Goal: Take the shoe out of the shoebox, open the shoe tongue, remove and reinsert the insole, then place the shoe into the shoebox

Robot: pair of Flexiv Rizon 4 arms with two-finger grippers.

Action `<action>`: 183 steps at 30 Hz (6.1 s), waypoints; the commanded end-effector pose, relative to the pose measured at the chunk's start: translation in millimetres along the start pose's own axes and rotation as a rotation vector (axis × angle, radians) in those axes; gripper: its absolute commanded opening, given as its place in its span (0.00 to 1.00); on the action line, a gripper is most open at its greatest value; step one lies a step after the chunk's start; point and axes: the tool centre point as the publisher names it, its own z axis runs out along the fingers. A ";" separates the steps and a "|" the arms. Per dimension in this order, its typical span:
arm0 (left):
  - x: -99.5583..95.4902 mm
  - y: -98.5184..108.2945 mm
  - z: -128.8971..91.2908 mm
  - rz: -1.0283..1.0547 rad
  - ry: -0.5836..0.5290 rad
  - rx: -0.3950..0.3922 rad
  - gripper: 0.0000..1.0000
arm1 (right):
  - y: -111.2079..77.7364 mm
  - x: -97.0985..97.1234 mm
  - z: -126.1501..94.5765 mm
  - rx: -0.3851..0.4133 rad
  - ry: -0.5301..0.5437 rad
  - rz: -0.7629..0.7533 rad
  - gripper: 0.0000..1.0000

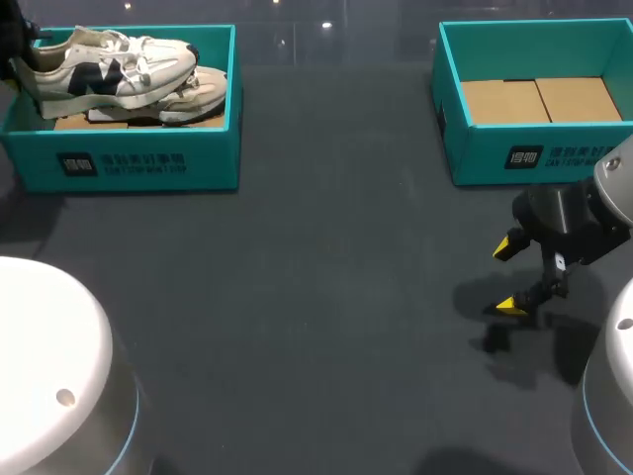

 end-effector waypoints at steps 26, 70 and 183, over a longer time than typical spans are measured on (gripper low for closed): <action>-10.0 -115.4 -111.5 0.068 0.040 -0.097 0.00 | -0.1 2.0 -0.3 0.003 -0.004 0.000 1.00; -142.1 -336.9 -66.6 0.198 0.123 -0.001 0.00 | -0.1 2.0 -0.3 0.003 -0.004 0.000 1.00; -323.2 -455.0 104.7 0.137 0.179 -0.050 0.48 | -0.1 2.0 -0.3 0.003 -0.004 0.000 1.00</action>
